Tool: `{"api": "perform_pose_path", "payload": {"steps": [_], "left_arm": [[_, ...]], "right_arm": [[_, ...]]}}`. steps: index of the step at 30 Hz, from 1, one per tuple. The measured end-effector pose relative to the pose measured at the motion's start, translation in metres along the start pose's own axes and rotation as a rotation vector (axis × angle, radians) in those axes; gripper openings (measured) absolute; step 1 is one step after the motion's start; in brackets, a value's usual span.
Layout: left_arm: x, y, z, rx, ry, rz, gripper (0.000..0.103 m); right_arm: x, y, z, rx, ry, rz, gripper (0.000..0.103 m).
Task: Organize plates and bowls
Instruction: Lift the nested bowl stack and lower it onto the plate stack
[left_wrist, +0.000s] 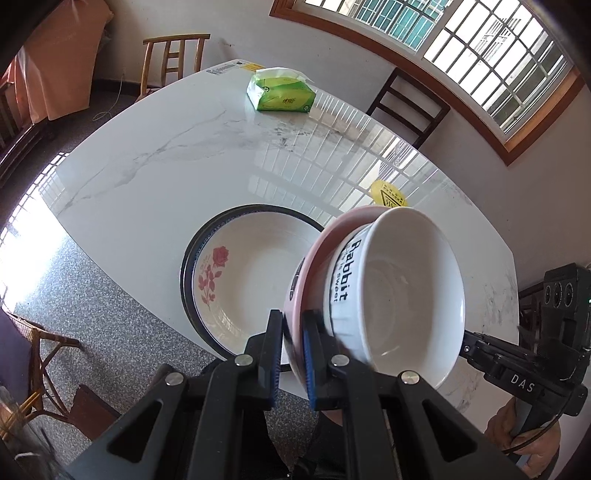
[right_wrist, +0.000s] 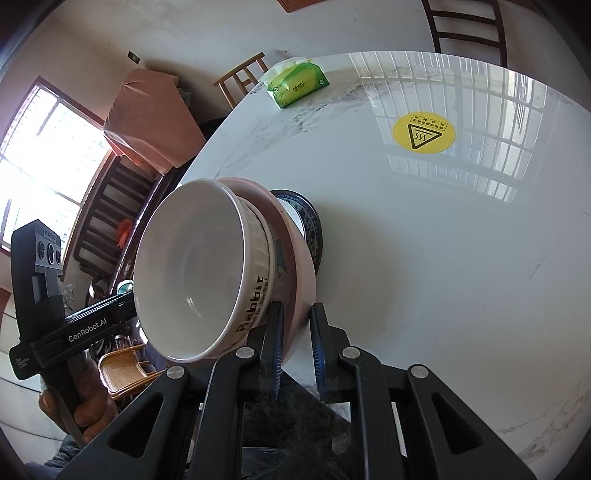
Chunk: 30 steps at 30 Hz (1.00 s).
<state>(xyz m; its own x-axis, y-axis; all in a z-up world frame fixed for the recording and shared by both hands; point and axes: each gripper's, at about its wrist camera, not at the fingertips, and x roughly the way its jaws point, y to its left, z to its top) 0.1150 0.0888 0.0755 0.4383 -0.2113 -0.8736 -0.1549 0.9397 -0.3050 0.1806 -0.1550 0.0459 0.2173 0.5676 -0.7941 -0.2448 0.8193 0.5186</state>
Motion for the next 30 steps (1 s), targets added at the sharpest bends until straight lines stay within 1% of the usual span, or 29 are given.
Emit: {"api": "perform_pose_path", "payload": {"steps": [6,15,30], "left_arm": [[-0.002,0.02,0.009,-0.027,-0.012,0.006,0.01],[0.005,0.038,0.017,-0.047,-0.015,0.023,0.008],[0.017,0.051,0.023,-0.049,-0.008,0.04,0.007]], "right_arm": [[0.013,0.013,0.007,-0.015,0.018,0.014,0.015],[0.032,0.028,0.015,-0.031,0.049,0.022,0.016],[0.044,0.035,0.018,-0.025,0.082,0.019,0.016]]}}
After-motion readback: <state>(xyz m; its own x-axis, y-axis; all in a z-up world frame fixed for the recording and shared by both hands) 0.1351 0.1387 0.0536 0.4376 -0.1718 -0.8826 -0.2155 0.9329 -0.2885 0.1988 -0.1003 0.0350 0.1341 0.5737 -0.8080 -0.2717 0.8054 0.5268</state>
